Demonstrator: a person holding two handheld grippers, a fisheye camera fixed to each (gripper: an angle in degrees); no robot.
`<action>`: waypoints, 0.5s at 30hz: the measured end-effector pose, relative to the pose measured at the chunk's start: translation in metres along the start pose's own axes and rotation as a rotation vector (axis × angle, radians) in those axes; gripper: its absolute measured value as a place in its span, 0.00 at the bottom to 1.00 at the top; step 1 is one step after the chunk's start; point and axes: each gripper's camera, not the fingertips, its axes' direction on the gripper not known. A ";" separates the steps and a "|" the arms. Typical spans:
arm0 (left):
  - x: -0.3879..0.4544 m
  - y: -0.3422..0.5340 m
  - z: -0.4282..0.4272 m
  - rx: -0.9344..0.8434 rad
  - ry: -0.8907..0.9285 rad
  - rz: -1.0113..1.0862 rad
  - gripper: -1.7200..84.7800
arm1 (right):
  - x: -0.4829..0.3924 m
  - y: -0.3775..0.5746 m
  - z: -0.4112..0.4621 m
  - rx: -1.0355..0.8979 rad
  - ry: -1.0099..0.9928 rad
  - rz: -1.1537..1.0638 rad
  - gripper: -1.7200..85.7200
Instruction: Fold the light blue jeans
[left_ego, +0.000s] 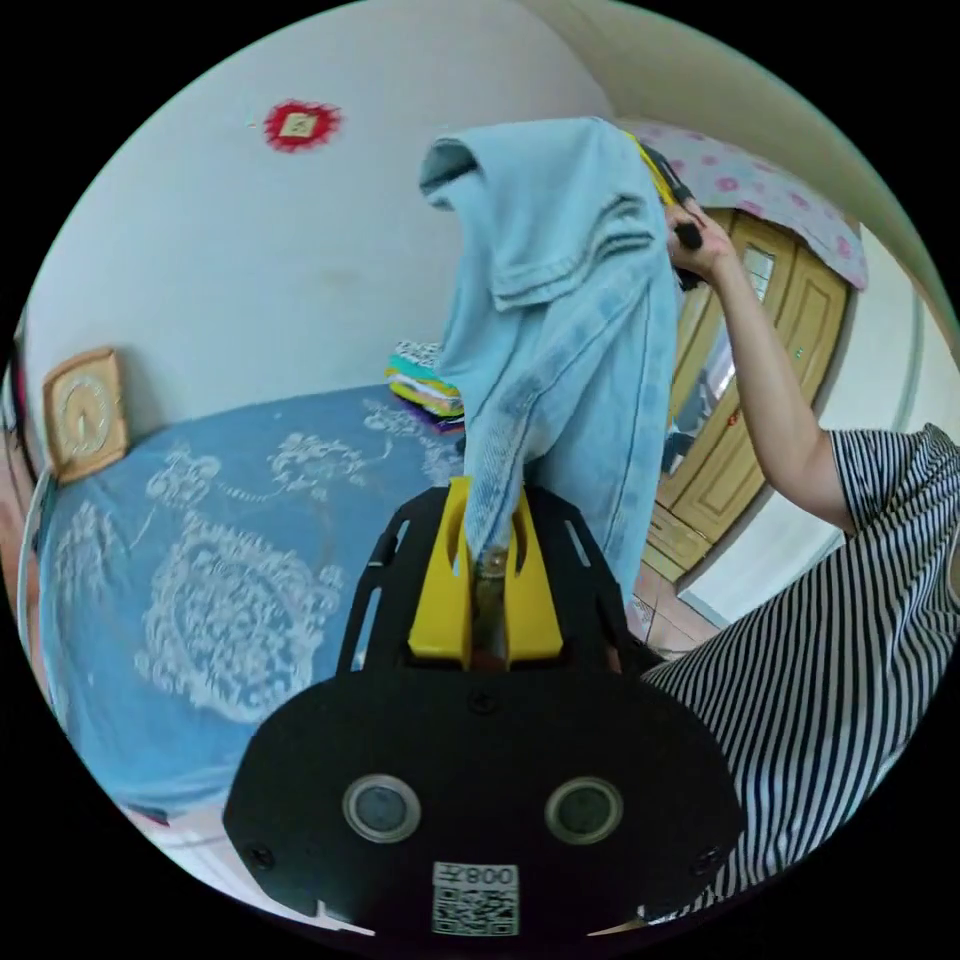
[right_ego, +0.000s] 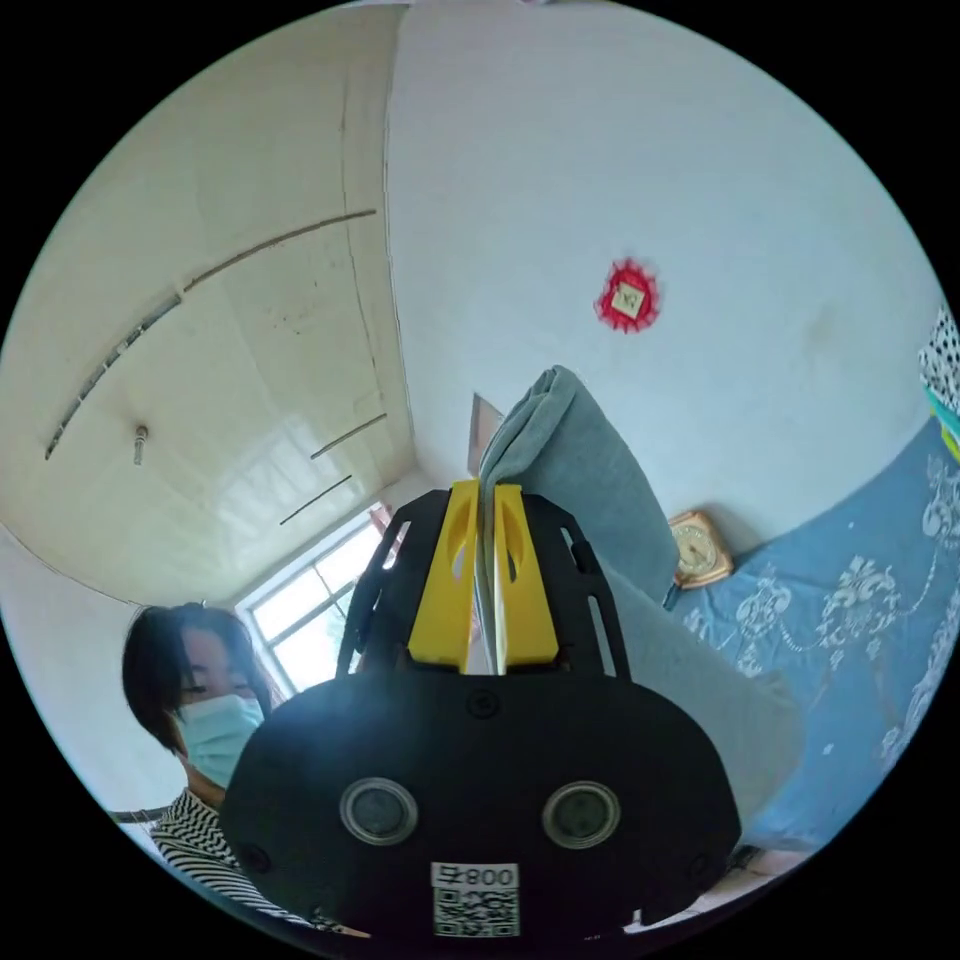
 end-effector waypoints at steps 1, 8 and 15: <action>-0.010 0.006 -0.034 0.023 -0.040 -0.045 0.03 | 0.001 0.003 0.013 -0.023 0.004 0.010 0.04; -0.026 0.010 -0.214 0.158 -0.327 -0.136 0.02 | 0.005 -0.003 0.078 -0.107 0.053 0.112 0.04; -0.009 -0.025 -0.339 0.251 -0.478 -0.119 0.02 | -0.033 -0.039 0.157 -0.165 -0.006 0.121 0.04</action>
